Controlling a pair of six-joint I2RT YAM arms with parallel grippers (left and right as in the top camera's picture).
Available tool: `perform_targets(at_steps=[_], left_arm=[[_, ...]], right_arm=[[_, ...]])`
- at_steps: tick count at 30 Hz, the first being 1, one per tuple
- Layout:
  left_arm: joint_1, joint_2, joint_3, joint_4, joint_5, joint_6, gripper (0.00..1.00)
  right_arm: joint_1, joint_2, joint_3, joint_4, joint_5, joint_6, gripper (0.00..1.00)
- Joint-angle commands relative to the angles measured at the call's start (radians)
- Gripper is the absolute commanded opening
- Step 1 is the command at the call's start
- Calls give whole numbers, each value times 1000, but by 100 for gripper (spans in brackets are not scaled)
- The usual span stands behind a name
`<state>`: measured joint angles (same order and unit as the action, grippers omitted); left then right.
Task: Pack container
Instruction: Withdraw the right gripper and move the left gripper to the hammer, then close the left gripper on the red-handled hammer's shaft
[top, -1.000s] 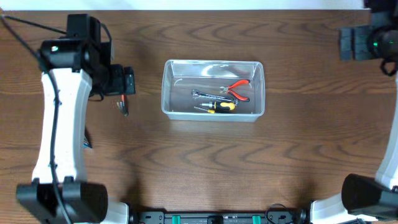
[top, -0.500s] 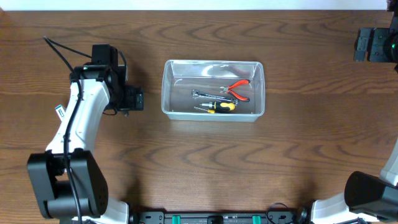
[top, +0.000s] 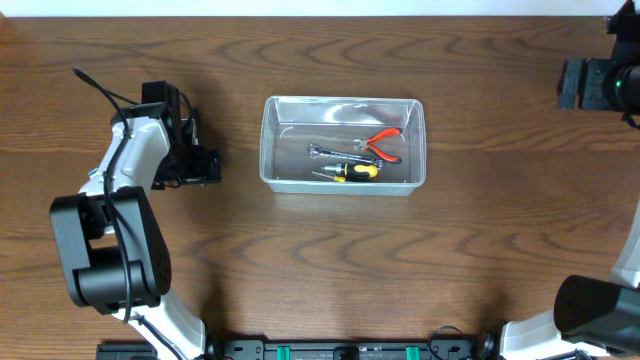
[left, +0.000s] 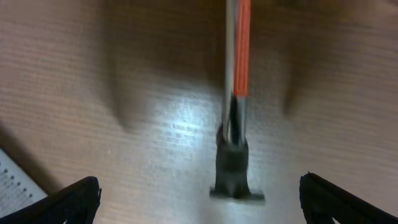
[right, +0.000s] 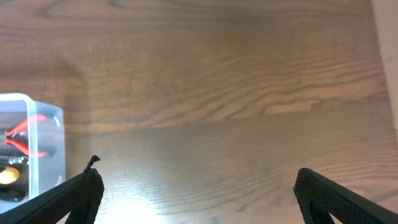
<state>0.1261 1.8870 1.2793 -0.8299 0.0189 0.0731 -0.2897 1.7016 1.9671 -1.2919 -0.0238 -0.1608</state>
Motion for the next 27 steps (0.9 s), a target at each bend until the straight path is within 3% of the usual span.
perform_targets(at_steps=[1,27], left_arm=[[2,7,-1,19,-8,9,98],[0,93,-1,70,33,9,98]], right_arm=[[-3,0,-25,6,-7,18,99],[-3,0,-33,17,-6,18,99]])
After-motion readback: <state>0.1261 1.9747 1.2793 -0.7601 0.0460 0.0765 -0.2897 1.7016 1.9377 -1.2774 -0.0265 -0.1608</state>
